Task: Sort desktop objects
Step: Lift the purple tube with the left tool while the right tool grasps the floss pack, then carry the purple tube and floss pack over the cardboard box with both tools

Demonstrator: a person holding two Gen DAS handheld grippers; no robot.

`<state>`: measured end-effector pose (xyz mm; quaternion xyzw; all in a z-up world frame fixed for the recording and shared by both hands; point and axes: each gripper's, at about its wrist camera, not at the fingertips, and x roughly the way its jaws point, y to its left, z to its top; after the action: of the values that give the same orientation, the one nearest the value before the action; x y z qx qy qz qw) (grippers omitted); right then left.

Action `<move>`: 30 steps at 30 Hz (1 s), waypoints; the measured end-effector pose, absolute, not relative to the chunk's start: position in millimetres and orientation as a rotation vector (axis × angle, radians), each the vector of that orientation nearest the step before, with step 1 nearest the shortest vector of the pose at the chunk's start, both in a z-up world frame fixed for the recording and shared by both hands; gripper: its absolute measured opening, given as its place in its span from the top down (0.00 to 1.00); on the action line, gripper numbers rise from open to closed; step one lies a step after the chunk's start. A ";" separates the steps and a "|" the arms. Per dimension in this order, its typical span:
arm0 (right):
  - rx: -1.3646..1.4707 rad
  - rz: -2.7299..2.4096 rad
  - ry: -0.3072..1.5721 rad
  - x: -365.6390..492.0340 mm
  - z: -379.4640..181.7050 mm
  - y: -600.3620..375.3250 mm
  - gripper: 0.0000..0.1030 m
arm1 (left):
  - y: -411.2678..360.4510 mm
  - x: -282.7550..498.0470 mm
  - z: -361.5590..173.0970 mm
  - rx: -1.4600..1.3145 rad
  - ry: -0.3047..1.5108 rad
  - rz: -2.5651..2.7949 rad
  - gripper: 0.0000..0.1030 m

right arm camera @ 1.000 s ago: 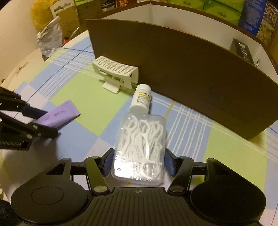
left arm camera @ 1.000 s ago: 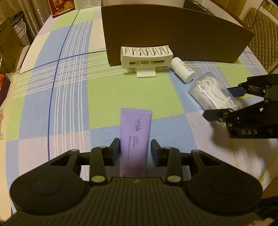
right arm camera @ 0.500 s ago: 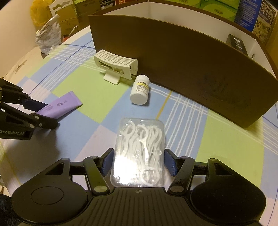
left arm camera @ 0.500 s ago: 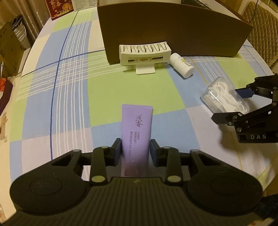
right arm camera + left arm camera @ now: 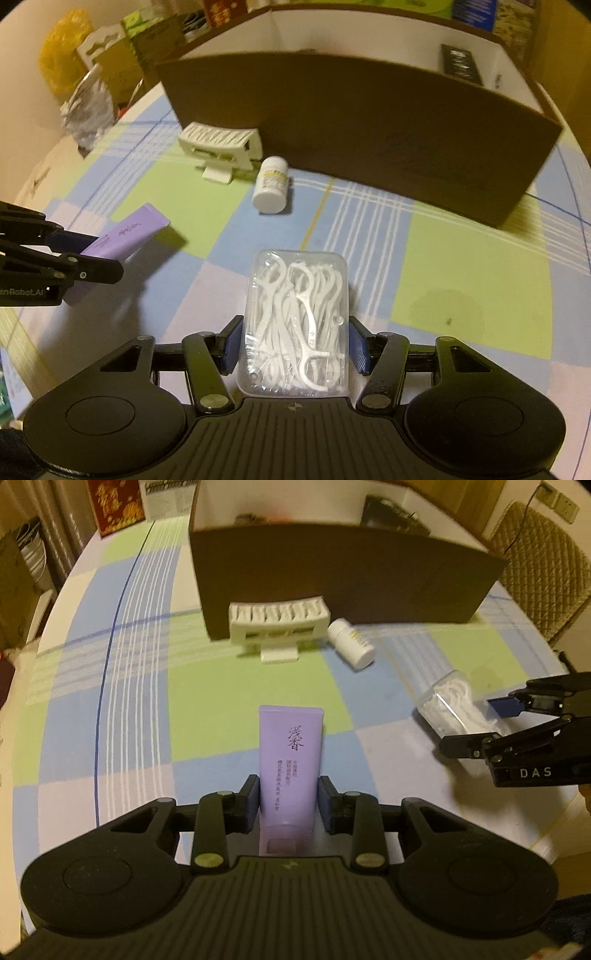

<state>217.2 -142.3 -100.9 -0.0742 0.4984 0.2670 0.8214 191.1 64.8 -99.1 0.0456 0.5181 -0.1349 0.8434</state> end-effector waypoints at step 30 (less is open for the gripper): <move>-0.080 0.568 0.856 274.7 1.7 -137.4 0.47 | 28.6 255.1 -4.2 0.088 0.852 -0.374 0.73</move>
<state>274.7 -137.4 1.7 -0.0383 0.4091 0.2718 0.8702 255.1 28.6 -4.2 0.0425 0.4108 -0.1802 0.8927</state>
